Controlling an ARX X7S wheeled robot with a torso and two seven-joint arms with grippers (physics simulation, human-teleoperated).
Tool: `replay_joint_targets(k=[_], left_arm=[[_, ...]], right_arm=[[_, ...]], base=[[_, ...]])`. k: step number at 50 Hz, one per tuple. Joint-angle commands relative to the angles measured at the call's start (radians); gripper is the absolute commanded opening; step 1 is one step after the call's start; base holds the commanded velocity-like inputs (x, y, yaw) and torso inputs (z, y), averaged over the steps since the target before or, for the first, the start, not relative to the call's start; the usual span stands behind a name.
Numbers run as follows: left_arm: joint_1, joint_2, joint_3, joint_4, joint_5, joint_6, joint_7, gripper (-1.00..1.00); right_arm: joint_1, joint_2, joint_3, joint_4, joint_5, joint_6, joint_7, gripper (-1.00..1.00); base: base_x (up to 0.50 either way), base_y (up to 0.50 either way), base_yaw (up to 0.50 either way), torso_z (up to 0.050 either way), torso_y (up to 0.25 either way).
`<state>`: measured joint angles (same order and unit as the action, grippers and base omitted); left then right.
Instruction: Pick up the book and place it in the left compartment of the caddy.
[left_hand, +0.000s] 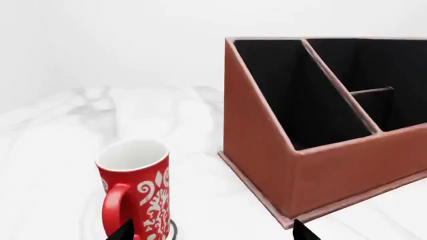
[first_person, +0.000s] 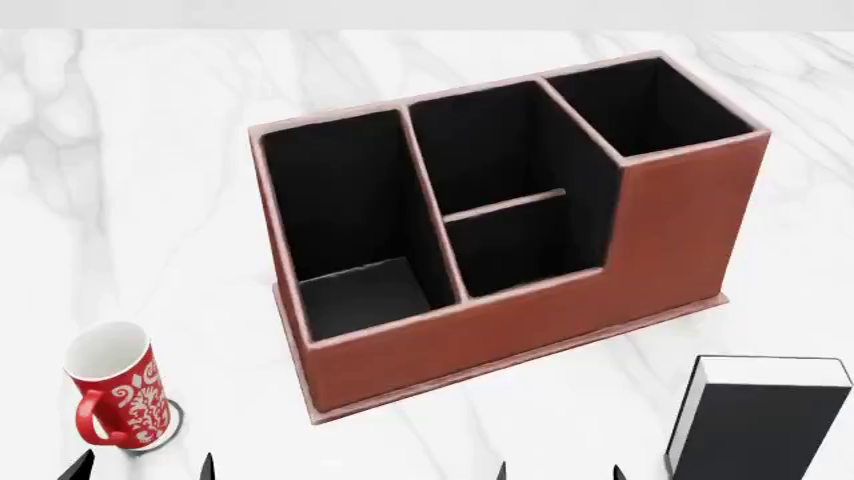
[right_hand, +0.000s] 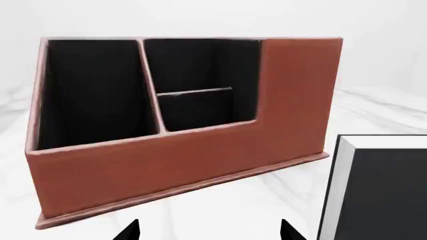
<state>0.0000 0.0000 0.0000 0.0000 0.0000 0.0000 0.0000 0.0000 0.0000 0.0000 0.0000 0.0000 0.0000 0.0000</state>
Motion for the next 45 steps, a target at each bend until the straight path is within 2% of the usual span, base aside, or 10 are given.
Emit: replay_joint_targets(k=[1,15,19,23,25,28,45], left_arm=[[0.0,-0.016,0.02,0.0,-0.011,0.0,-0.021,1.0],[-0.005,-0.053,0.066,-0.008,-0.049,-0.002,-0.061,1.0],[-0.007,-0.059,0.071,-0.008,-0.057,-0.003,-0.071,1.0],[-0.009,-0.065,0.078,-0.01,-0.06,0.0,-0.079,1.0],[-0.015,-0.067,0.079,-0.015,-0.064,0.0,-0.083,1.0],[-0.017,-0.07,0.084,-0.022,-0.064,0.004,-0.091,1.0],[-0.016,-0.088,0.108,-0.027,-0.078,0.015,-0.115,1.0]], right_arm=[[0.001,0.015,-0.021,-0.001,0.01,0.013,0.026,1.0],[0.005,0.05,-0.068,-0.018,0.056,0.055,0.065,1.0],[0.023,0.066,-0.07,-0.228,0.089,0.291,0.078,1.0],[0.153,0.103,-0.063,-0.548,0.144,0.728,0.086,1.0],[0.212,0.115,-0.063,-0.629,0.158,0.847,0.092,1.0],[0.276,0.131,-0.07,-0.689,0.155,0.941,0.107,1.0],[0.301,0.138,-0.06,-0.673,0.175,0.95,0.118,1.0]], base=[[0.0,0.0,0.0,0.0,0.0],[0.0,0.0,0.0,0.0,0.0],[0.0,0.0,0.0,0.0,0.0],[0.0,0.0,0.0,0.0,0.0],[0.0,0.0,0.0,0.0,0.0],[0.0,0.0,0.0,0.0,0.0],[0.0,0.0,0.0,0.0,0.0]])
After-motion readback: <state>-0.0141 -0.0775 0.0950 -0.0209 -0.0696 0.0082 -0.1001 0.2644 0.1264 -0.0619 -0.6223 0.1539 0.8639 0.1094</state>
